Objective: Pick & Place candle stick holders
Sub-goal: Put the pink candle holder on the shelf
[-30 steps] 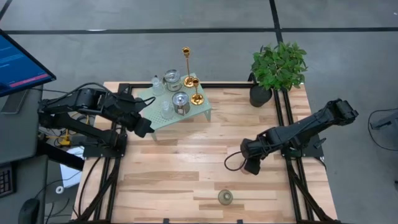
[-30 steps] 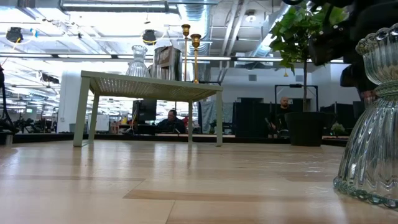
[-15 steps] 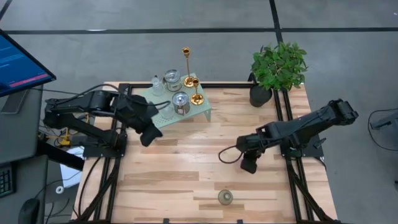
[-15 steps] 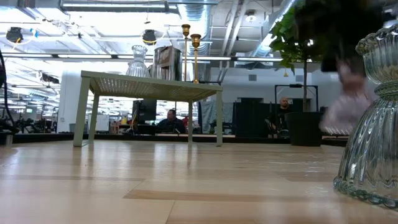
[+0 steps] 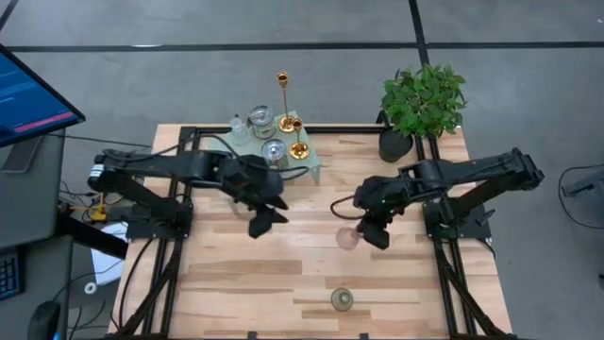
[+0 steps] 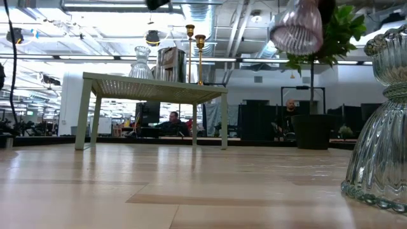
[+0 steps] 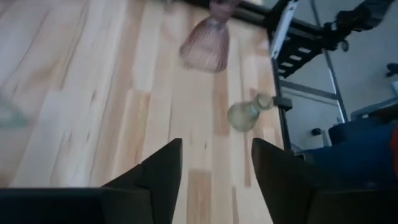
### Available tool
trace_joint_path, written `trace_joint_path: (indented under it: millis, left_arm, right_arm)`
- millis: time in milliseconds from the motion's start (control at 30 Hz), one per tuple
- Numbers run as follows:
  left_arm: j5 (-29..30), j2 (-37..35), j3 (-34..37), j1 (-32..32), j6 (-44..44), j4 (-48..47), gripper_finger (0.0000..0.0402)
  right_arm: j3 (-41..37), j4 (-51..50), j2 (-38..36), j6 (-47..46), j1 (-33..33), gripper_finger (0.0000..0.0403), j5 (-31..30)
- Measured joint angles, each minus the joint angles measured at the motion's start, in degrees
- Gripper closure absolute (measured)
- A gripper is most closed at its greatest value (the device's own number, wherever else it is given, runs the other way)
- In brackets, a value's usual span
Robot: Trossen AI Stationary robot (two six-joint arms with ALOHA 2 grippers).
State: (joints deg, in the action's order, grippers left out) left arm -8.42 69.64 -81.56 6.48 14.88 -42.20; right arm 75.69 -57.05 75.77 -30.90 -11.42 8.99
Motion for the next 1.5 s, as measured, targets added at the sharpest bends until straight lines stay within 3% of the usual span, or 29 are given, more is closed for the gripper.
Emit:
trace_joint_path:
  millis: [267,600,933,1500]
  left_arm:
    - [-4.44,5.91,-0.02,-0.13,-7.19,17.59,0.0187]
    - [-8.79,15.44,0.0,-0.21,-11.56,27.09,0.0188]
    - [-12.74,20.25,0.0,-2.66,-8.64,38.42,0.0185]
    - [-14.17,22.63,0.0,-2.75,-6.78,40.21,0.0178]
  right_arm:
    - [1.85,-0.46,-0.04,1.36,-0.68,0.0392,0.15]
    - [1.85,2.12,-0.04,1.51,-2.7,0.0392,0.15]
    - [1.85,4.08,-0.04,1.97,-2.74,0.0392,0.04]
    - [1.84,6.67,0.33,3.35,-0.2,0.0392,-0.46]
